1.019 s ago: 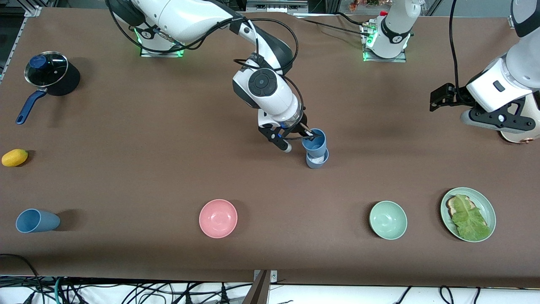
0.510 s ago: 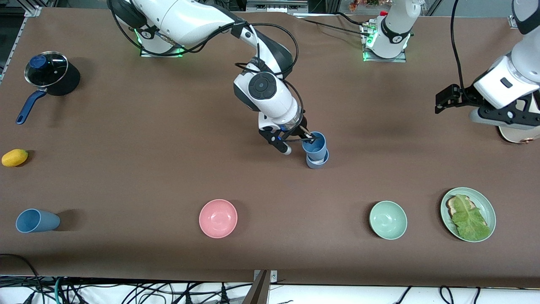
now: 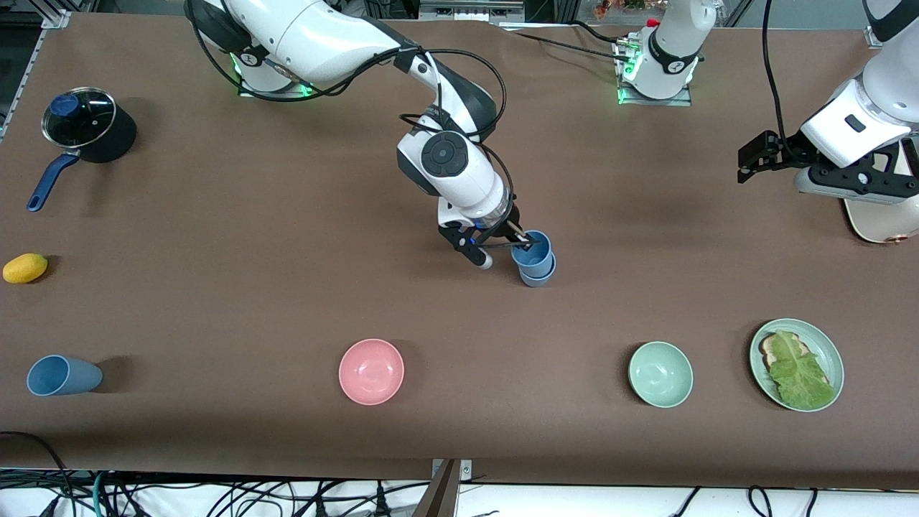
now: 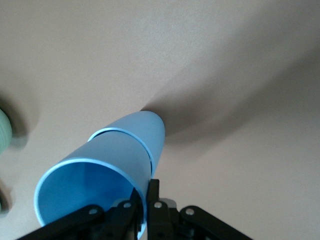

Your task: Stack blue cups with both arms

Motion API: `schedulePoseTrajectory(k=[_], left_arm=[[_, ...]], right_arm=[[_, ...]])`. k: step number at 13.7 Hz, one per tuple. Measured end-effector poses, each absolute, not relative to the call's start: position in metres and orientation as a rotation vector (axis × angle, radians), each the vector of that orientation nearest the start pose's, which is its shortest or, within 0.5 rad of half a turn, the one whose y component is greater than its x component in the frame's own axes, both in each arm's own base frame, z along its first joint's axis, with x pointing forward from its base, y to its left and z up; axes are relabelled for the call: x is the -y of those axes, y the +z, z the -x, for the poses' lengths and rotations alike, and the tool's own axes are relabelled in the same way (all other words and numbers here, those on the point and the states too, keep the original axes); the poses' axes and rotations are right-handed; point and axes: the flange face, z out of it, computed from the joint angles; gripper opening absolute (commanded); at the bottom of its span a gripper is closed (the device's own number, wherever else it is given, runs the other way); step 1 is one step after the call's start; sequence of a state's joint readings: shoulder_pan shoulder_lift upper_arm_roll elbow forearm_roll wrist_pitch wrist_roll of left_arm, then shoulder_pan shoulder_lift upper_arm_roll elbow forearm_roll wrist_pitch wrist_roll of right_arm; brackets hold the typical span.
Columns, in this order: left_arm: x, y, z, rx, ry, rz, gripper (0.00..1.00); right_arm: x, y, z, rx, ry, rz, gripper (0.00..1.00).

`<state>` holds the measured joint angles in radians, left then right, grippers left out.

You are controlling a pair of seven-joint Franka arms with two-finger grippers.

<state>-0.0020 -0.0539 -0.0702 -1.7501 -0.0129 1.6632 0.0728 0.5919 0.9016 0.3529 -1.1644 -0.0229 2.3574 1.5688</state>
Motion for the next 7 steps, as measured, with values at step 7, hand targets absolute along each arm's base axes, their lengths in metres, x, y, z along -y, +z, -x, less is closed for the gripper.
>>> schedulePoseTrajectory(k=[7], left_arm=[[0.0412,0.5767,-0.5396,-0.226,0.052,3.142,1.0]], right_arm=[[-0.5821,0.3116,-0.542,-1.048,0.15,2.518,0.99]])
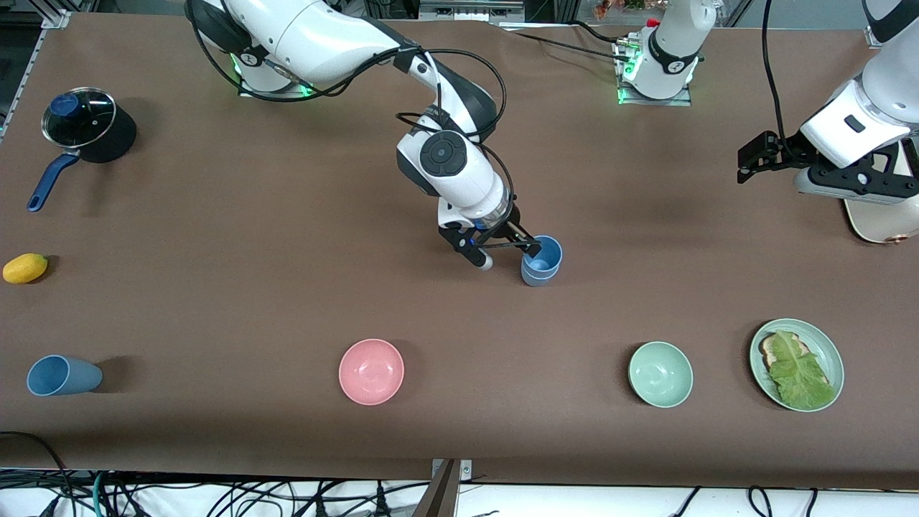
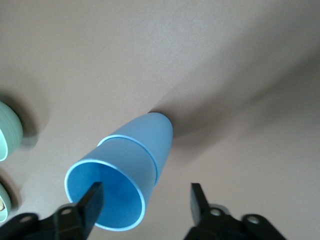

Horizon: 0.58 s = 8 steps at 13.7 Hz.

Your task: Stack blue cups with both arms

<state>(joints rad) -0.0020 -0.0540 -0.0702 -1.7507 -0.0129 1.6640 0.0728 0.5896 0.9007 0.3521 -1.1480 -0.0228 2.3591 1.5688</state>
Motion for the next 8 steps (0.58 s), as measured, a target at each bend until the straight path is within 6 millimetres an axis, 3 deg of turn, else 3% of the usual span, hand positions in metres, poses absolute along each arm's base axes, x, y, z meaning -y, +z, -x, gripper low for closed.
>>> schedulePoseTrajectory(k=[4,8], left_arm=[[0.041,0.577,-0.54,-0.226,0.051,3.142,1.0],[0.041,0.577,-0.54,-0.226,0.045,3.142,1.0]], right_arm=[[-0.561,0.33,-0.56,-1.096,0.181,2.555,1.0],[-0.513,0.369,-0.582,-1.063,0.274,2.641,1.0]])
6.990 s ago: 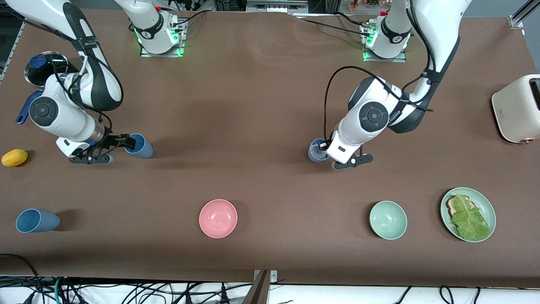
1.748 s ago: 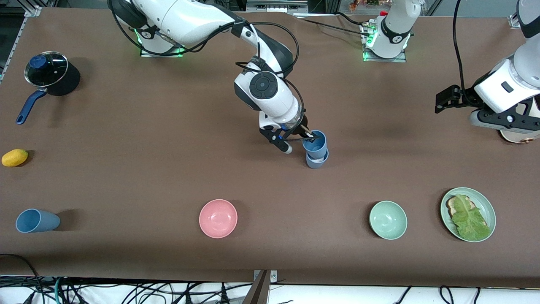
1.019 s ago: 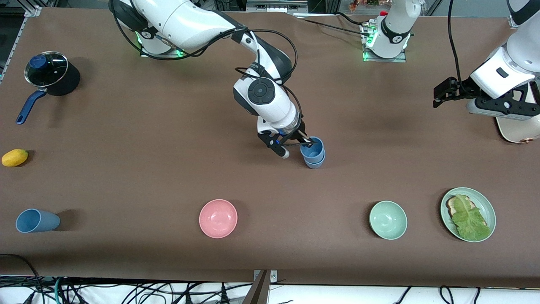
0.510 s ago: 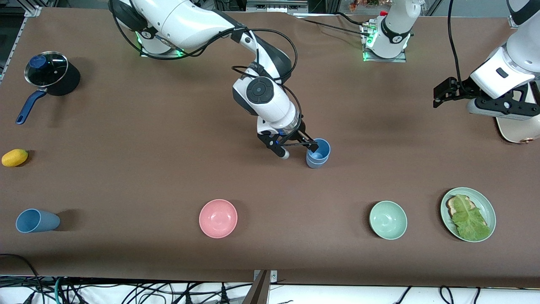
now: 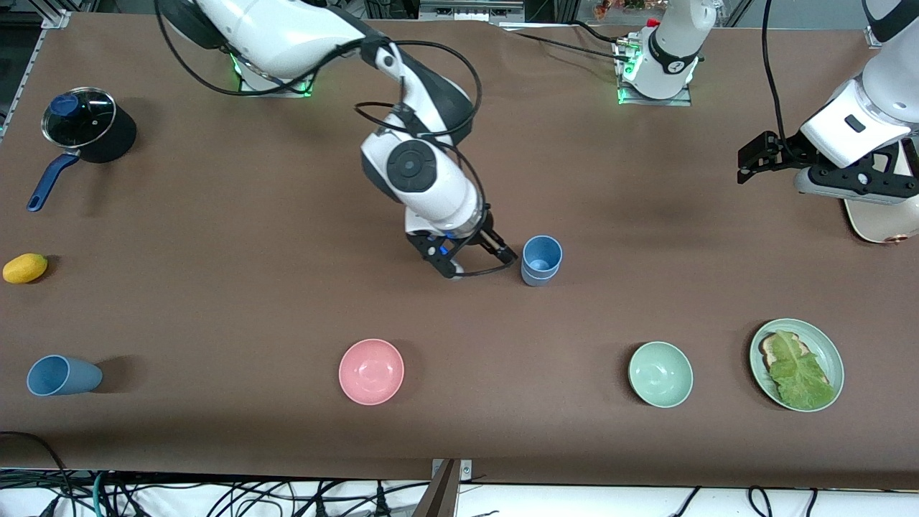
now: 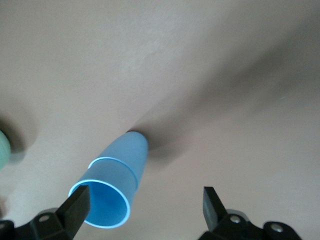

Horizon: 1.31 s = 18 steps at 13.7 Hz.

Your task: Stack blue cups with both arms

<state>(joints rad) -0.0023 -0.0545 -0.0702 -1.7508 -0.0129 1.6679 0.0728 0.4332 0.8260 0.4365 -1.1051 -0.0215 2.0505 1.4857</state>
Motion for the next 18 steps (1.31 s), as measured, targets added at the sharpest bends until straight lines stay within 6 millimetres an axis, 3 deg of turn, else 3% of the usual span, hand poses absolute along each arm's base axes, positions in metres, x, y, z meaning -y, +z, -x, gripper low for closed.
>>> schedulePoseTrajectory(k=[9,14,18], left_arm=[[0.042,0.578,-0.54,-0.228,0.043,3.142,1.0],[0.042,0.577,-0.54,-0.228,0.043,3.142,1.0],[0.042,0.577,-0.54,-0.227,0.044,3.142,1.0]], right_arm=[[-0.4,0.404,-0.612,-0.751,0.436,2.923,1.0],[-0.317,0.436,-0.633,-0.559,0.429,2.989,1.0],[-0.255,0.456,-0.616,-0.408,0.381,3.094,1.0]])
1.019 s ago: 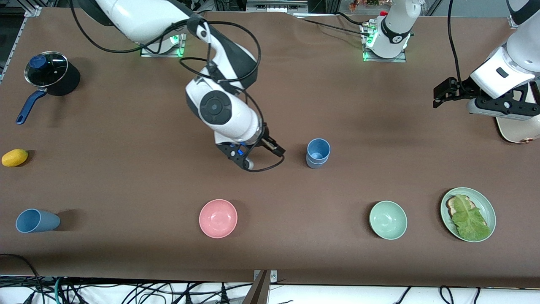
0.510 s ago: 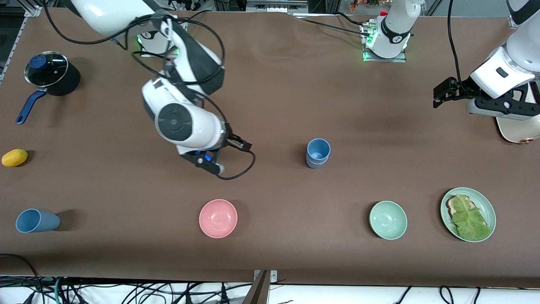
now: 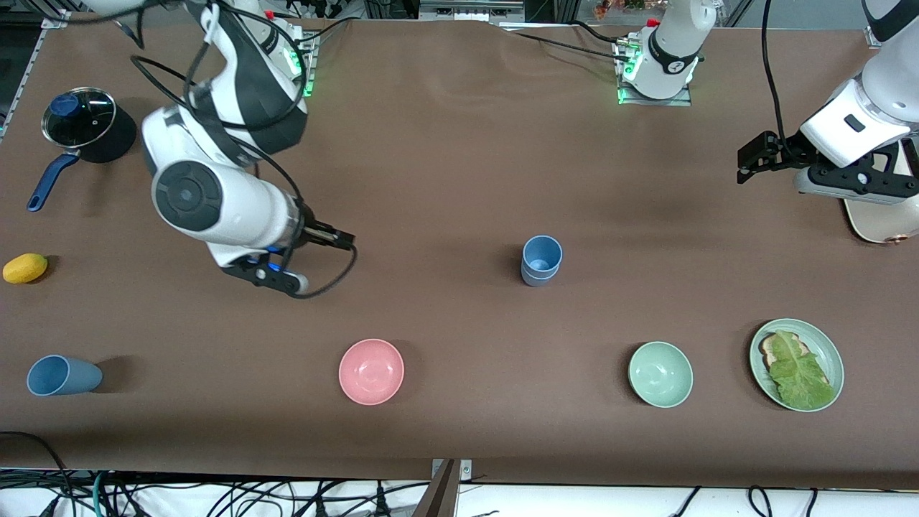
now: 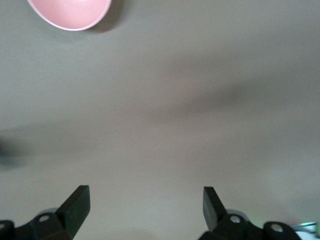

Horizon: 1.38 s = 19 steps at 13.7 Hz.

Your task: Stack blue cups with both arms

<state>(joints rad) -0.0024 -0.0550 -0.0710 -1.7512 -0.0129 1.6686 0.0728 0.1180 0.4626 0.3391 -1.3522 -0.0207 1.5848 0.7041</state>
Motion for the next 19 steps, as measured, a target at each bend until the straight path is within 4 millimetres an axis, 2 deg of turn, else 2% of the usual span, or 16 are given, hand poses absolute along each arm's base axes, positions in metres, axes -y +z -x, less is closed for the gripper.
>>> schedulePoseTrajectory(k=[3,7,11,13,15,17,19], left_arm=[[0.042,0.577,-0.54,-0.227,0.044,3.142,1.0],[0.041,0.577,-0.54,-0.225,0.045,3.142,1.0],[0.041,0.577,-0.54,-0.212,0.045,3.143,1.0],[0.041,0.577,-0.54,-0.21,0.044,3.143,1.0],[0.041,0.577,-0.539,-0.209,0.044,3.143,1.0],[0.041,0.577,-0.539,-0.209,0.044,3.143,1.0],[0.041,0.577,-0.539,-0.209,0.044,3.143,1.0]], right_arm=[[-0.198,0.475,-0.601,-0.312,0.319,3.135,1.0],[-0.11,0.499,-0.58,-0.224,0.27,3.16,1.0],[-0.044,0.548,-0.564,-0.095,0.167,3.166,1.0],[-0.023,0.569,-0.55,-0.053,0.17,3.166,1.0],[-0.007,0.582,-0.542,-0.041,0.162,3.164,1.0],[0.004,0.587,-0.54,-0.044,0.148,3.162,1.0],[0.006,0.587,-0.541,-0.05,0.145,3.162,1.0]])
